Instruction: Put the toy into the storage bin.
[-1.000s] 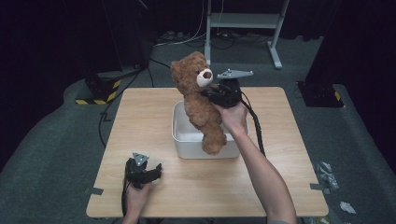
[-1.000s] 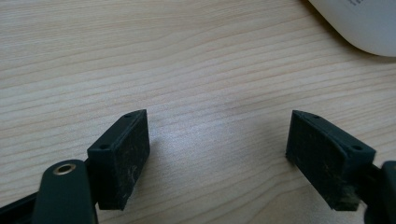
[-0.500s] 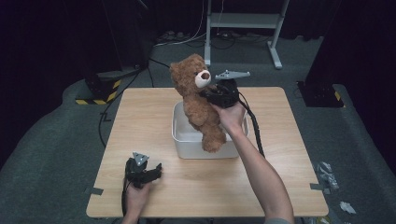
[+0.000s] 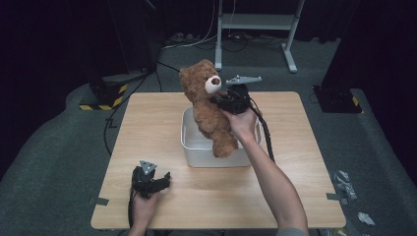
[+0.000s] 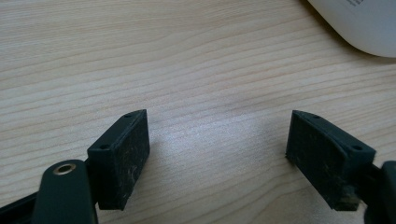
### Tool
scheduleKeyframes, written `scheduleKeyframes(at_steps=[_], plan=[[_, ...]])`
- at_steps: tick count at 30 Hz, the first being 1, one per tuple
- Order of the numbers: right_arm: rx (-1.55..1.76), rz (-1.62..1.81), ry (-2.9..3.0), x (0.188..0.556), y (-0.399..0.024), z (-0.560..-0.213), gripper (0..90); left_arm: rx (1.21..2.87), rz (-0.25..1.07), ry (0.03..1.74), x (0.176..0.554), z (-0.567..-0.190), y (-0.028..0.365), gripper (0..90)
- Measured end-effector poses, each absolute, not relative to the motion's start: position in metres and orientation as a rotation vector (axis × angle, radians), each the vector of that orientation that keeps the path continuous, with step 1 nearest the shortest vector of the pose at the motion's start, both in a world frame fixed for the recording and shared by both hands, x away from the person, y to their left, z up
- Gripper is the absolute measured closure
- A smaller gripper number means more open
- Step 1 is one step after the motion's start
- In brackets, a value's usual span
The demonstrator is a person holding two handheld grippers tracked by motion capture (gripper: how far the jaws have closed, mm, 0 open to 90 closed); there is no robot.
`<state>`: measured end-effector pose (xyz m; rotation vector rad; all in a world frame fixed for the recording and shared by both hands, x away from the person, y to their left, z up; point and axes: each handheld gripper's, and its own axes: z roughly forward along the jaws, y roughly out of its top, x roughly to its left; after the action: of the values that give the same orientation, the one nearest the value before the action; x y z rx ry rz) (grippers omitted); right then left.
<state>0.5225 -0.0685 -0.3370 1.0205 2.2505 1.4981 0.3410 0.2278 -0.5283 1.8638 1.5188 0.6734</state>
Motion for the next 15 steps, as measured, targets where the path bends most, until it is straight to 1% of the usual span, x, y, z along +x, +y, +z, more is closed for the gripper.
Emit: scheduleKeyframes(at_steps=[15], plan=[[1.043, 1.488, 2.246, 0.5242, -0.0725, -0.3449, 77.3, 1.870, 0.674, 1.517, 0.3410, -0.5282, 0.2280, 21.4]])
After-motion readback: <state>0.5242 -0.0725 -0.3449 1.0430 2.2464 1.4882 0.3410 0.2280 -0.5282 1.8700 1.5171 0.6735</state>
